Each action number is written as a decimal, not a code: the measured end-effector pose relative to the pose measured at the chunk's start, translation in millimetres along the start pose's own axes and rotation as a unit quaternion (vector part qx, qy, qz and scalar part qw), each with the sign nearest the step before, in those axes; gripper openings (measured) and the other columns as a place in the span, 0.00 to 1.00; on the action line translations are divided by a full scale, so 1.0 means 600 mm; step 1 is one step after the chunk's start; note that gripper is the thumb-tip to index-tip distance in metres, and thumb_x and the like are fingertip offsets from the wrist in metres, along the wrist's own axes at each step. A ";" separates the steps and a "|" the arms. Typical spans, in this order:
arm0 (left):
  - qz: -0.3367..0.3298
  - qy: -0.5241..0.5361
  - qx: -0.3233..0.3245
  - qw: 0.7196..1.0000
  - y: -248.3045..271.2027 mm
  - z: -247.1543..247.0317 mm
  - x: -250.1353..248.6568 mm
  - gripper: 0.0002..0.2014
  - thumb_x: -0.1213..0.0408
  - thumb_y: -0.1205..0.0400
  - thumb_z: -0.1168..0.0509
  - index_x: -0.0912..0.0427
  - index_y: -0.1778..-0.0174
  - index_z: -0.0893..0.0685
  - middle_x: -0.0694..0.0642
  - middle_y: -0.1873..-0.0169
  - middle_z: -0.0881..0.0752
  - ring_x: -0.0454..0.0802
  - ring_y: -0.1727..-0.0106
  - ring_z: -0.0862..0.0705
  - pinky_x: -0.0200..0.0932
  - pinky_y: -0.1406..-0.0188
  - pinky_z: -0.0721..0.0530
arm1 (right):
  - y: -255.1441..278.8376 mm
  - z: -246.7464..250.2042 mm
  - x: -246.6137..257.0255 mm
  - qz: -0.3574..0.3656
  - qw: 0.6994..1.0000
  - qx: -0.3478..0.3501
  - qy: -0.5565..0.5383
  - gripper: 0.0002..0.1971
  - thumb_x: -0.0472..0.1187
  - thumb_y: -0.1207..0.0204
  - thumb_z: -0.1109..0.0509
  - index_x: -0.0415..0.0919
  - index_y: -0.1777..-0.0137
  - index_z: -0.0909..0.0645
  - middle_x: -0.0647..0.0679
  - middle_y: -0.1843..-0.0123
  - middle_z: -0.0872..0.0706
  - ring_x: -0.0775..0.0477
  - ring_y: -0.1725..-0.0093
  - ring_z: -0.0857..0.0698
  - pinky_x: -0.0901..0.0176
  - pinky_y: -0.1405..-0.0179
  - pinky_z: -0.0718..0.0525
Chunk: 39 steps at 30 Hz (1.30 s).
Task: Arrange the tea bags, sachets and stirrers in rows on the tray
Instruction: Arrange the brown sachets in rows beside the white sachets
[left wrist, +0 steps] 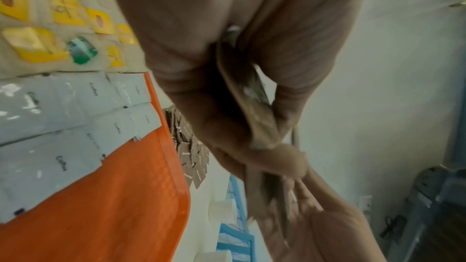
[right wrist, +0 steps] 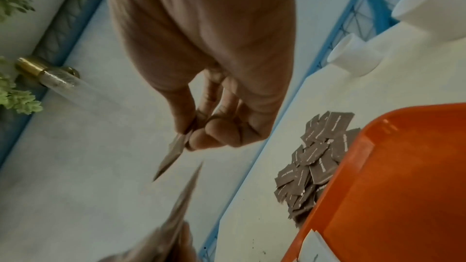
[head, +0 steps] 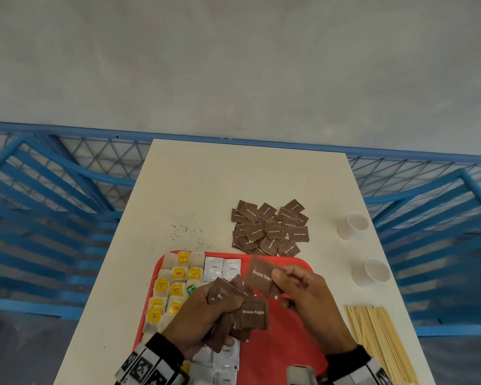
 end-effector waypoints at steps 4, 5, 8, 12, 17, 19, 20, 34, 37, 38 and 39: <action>-0.010 0.066 -0.010 0.998 0.005 0.004 -0.006 0.19 0.62 0.27 0.28 0.65 0.41 0.15 0.75 0.52 0.11 0.68 0.66 0.10 0.47 0.81 0.12 | 0.013 -0.001 -0.007 -0.037 0.992 0.090 0.075 0.07 0.44 0.24 0.25 0.43 0.62 0.12 0.49 0.67 0.14 0.52 0.68 0.22 0.63 0.66 0.23; -0.012 0.070 -0.009 0.997 0.004 0.004 -0.007 0.18 0.62 0.26 0.29 0.64 0.42 0.15 0.74 0.51 0.11 0.68 0.66 0.10 0.47 0.81 0.12 | 0.013 -0.005 -0.011 -0.034 0.992 0.082 0.085 0.07 0.42 0.23 0.24 0.42 0.62 0.12 0.49 0.68 0.14 0.53 0.70 0.22 0.64 0.67 0.23; -0.015 0.072 -0.014 0.997 0.001 0.001 -0.006 0.17 0.60 0.25 0.28 0.65 0.43 0.14 0.76 0.50 0.12 0.67 0.66 0.12 0.48 0.79 0.11 | 0.012 -0.024 -0.017 -0.012 0.993 0.061 0.097 0.09 0.40 0.23 0.24 0.43 0.65 0.16 0.47 0.72 0.14 0.53 0.74 0.21 0.62 0.69 0.22; -0.035 0.039 -0.019 0.998 0.000 0.003 -0.003 0.12 0.64 0.28 0.22 0.59 0.50 0.11 0.74 0.51 0.11 0.66 0.65 0.12 0.48 0.76 0.11 | 0.011 -0.038 -0.021 0.006 0.993 0.042 0.110 0.15 0.43 0.19 0.29 0.41 0.68 0.19 0.48 0.75 0.15 0.53 0.76 0.20 0.63 0.69 0.22; -0.029 0.049 -0.028 0.998 0.002 0.018 0.014 0.16 0.67 0.27 0.22 0.62 0.43 0.13 0.71 0.48 0.11 0.64 0.63 0.11 0.47 0.75 0.12 | 0.026 -0.042 -0.038 -0.058 0.994 0.065 0.069 0.10 0.40 0.21 0.27 0.39 0.63 0.16 0.47 0.73 0.14 0.53 0.75 0.19 0.62 0.73 0.22; -0.021 0.070 -0.039 0.997 0.003 0.023 0.024 0.19 0.67 0.27 0.21 0.64 0.41 0.14 0.71 0.46 0.11 0.64 0.64 0.11 0.47 0.76 0.12 | 0.030 -0.039 -0.048 -0.080 0.992 0.070 0.061 0.04 0.36 0.25 0.24 0.35 0.59 0.14 0.46 0.72 0.12 0.55 0.76 0.18 0.65 0.74 0.21; -0.017 0.083 -0.041 0.996 0.004 0.025 0.028 0.19 0.67 0.27 0.21 0.65 0.40 0.14 0.72 0.46 0.11 0.64 0.65 0.11 0.46 0.77 0.12 | 0.029 -0.037 -0.052 -0.085 0.992 0.067 0.057 0.04 0.35 0.26 0.23 0.35 0.59 0.14 0.46 0.73 0.12 0.55 0.76 0.19 0.66 0.74 0.21; 0.000 0.101 -0.119 0.988 0.019 0.084 0.071 0.21 0.67 0.26 0.25 0.68 0.37 0.17 0.73 0.55 0.11 0.63 0.67 0.15 0.47 0.74 0.14 | -0.154 0.025 -0.197 -0.200 0.967 -0.088 0.133 0.10 0.34 0.23 0.25 0.34 0.66 0.15 0.46 0.77 0.18 0.56 0.81 0.24 0.68 0.77 0.24; 0.005 0.088 -0.129 0.988 0.023 0.089 0.072 0.19 0.66 0.26 0.26 0.67 0.39 0.16 0.71 0.61 0.12 0.64 0.68 0.15 0.47 0.73 0.13 | -0.184 0.012 -0.206 -0.199 0.960 -0.101 0.170 0.10 0.37 0.25 0.23 0.38 0.68 0.14 0.46 0.78 0.16 0.54 0.79 0.22 0.64 0.72 0.21; 0.007 0.085 -0.132 0.988 0.024 0.090 0.071 0.20 0.65 0.26 0.26 0.66 0.39 0.16 0.71 0.61 0.12 0.64 0.68 0.15 0.47 0.73 0.14 | -0.190 0.008 -0.206 -0.199 0.957 -0.112 0.180 0.09 0.37 0.26 0.22 0.37 0.67 0.13 0.46 0.77 0.16 0.54 0.79 0.21 0.64 0.72 0.20; 0.008 0.084 -0.131 0.988 0.023 0.092 0.073 0.21 0.64 0.27 0.25 0.66 0.38 0.16 0.71 0.61 0.12 0.64 0.68 0.15 0.48 0.72 0.14 | -0.194 0.005 -0.208 -0.199 0.954 -0.121 0.188 0.08 0.37 0.27 0.22 0.35 0.65 0.13 0.46 0.77 0.15 0.54 0.79 0.20 0.65 0.73 0.20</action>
Point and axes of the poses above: each hand's wrist, its own y-axis away from the middle knuckle, its own z-axis out of the back of the hand, x = y × z, the point moved 1 cm from there along -y, towards the middle knuckle
